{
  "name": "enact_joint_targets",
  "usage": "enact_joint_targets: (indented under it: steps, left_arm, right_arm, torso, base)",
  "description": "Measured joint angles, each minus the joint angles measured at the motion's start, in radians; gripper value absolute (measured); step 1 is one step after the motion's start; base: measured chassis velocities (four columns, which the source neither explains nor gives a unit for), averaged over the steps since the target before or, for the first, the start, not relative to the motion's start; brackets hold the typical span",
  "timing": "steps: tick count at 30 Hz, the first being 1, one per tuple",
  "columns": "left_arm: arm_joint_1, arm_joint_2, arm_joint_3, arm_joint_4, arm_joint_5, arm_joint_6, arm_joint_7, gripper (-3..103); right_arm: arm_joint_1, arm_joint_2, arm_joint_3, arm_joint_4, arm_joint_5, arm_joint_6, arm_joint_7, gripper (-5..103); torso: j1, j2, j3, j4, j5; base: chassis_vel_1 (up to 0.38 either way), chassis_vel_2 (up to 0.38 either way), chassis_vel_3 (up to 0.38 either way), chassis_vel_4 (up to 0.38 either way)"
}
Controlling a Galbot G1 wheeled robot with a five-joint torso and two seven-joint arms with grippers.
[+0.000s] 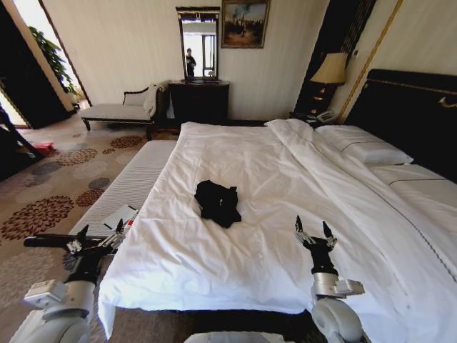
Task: Fold the clothes on the bed.
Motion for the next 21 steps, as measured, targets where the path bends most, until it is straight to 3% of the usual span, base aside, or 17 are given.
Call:
enact_joint_targets:
  steps: [4,8,11,12,15,21]
  left_arm:
    - [0.000,0.000,-0.003,0.000,0.001,0.000,0.000,100]
    - [-0.001,0.002,-0.012,-0.001,-0.003,0.001,0.000,100]
    - [-0.003,0.001,-0.016,0.003,-0.003,0.002,0.000,100]
    - [-0.003,0.001,-0.016,0.003,-0.003,0.002,0.000,100]
    - [-0.010,0.000,-0.016,0.011,-0.001,0.003,-0.001,100]
    - [-0.020,-0.001,-0.017,0.026,0.002,0.005,-0.007,100]
  right_arm:
    - [0.033,-0.044,-0.015,-0.010,0.005,-0.019,-0.007,100]
    - [0.093,-0.128,-0.032,-0.009,0.039,-0.102,-0.012,100]
    - [0.182,-0.234,-0.065,-0.014,0.180,-0.210,0.008,100]
    - [0.182,-0.234,-0.065,-0.014,0.180,-0.210,0.008,100]
    - [0.277,-0.311,-0.102,-0.064,0.330,-0.300,0.026,100]
    - [0.438,-0.394,-0.193,-0.156,0.485,-0.407,0.044,100]
  torso:
    - [0.000,0.000,0.000,0.0000,0.0001]
    - [0.000,0.000,0.000,0.0000,0.0002]
    - [0.000,0.000,0.000,0.0002,0.0000]
    - [0.000,0.000,0.000,0.0002,0.0000]
    - [0.000,0.000,0.000,0.0002,0.0001]
    - [0.000,0.000,0.000,-0.0002,0.0005]
  base:
    - [0.000,0.000,0.000,0.000]
    - [0.000,0.000,0.000,0.000]
    - [0.000,0.000,0.000,0.000]
    - [0.000,0.000,0.000,0.000]
    - [0.000,0.000,0.000,0.000]
    - [0.000,0.000,0.000,0.000]
